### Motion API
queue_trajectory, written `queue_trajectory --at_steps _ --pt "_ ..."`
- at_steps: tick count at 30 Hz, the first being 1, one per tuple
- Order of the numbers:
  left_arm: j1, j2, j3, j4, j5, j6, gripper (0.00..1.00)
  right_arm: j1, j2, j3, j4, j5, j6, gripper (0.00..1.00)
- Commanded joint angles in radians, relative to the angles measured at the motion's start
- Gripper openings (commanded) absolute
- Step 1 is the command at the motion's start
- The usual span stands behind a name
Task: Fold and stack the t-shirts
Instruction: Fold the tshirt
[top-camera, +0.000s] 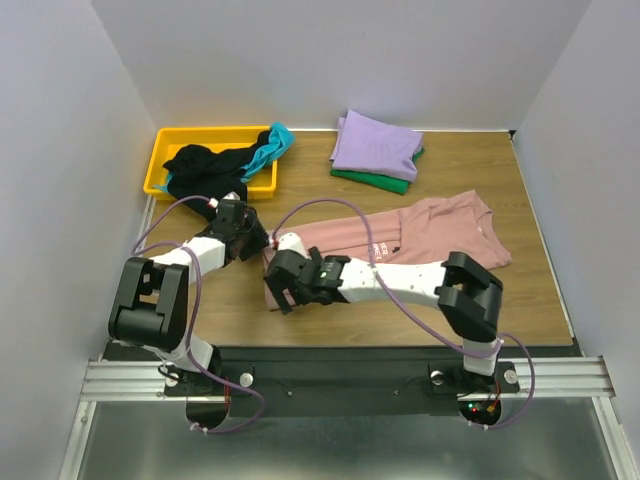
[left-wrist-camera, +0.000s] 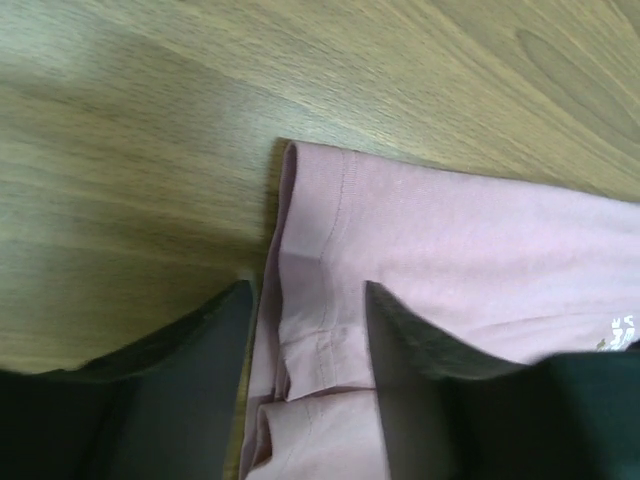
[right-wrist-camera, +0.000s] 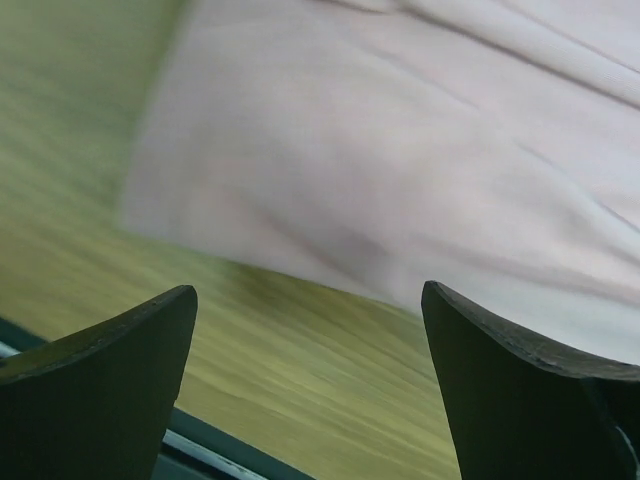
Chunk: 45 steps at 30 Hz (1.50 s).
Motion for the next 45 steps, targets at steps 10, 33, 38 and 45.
queue_trajectory --at_steps 10,33,38,45 --pt "-0.024 0.076 -0.074 0.068 0.092 -0.034 0.0 -0.641 -0.51 -0.428 -0.005 0.053 0.222 1.0" --pt "-0.264 -0.245 -0.343 -0.069 0.064 -0.269 0.0 -1.245 0.235 0.064 0.044 -0.169 -0.166 1.0" --pt "-0.401 -0.188 -0.323 -0.069 0.087 -0.311 0.0 -1.251 0.313 0.189 0.044 -0.137 -0.296 1.0" --pt "-0.628 -0.176 -0.288 -0.053 0.061 -0.43 0.0 -1.254 0.283 0.198 0.042 -0.143 -0.329 1.0"
